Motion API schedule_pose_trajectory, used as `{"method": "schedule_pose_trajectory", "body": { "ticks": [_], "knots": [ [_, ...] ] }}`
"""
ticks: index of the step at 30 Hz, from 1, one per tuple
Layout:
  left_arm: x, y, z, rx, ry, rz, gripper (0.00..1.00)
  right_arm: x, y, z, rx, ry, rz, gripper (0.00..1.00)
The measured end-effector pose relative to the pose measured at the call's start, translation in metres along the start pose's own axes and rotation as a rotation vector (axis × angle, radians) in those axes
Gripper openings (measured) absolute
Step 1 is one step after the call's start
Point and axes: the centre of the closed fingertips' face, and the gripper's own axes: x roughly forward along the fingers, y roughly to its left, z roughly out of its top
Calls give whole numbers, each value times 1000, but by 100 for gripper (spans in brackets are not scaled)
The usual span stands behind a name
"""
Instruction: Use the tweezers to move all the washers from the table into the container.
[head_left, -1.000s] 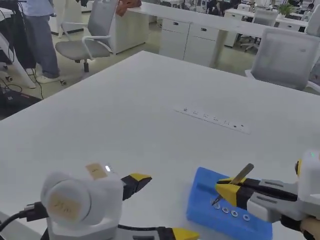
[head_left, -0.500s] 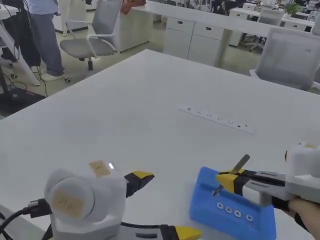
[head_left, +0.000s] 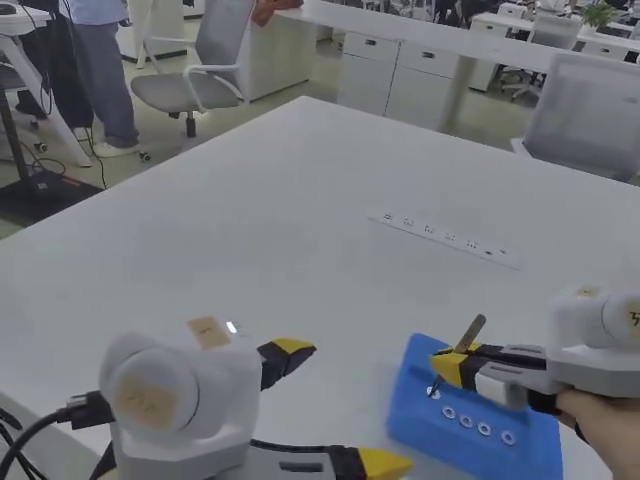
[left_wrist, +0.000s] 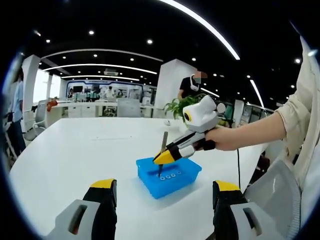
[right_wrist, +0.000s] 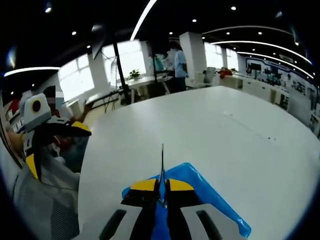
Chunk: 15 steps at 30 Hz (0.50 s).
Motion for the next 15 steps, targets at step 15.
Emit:
{"method": "schedule_pose_trajectory", "body": {
  "ticks": [15],
  "knots": [
    [-1,1,1,-3,-7,4,80,16,-20,-12,-14,54,-22,3]
  ]
}}
